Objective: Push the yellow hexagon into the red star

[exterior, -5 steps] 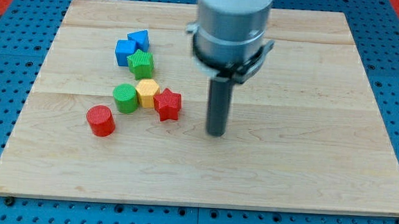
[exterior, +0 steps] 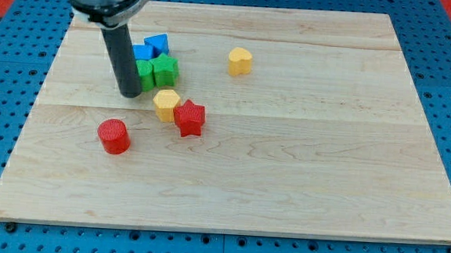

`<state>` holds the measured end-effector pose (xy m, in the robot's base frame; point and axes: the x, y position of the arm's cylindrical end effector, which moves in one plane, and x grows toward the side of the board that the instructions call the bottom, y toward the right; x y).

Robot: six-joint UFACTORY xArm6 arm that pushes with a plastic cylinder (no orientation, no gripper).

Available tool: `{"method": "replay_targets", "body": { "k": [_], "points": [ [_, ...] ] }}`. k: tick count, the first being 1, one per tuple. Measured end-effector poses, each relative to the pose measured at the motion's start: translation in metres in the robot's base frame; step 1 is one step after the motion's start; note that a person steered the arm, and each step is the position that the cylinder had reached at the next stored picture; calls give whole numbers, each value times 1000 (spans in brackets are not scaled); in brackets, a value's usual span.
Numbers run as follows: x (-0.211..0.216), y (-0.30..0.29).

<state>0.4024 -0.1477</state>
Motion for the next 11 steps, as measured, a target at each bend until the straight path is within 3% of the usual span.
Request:
{"method": "replay_targets", "body": {
  "k": [4, 6, 7, 9, 10, 11],
  "points": [
    [-1, -43],
    [22, -33],
    [22, -19],
    [27, 63],
    [27, 70],
    [4, 145]
  ]
}}
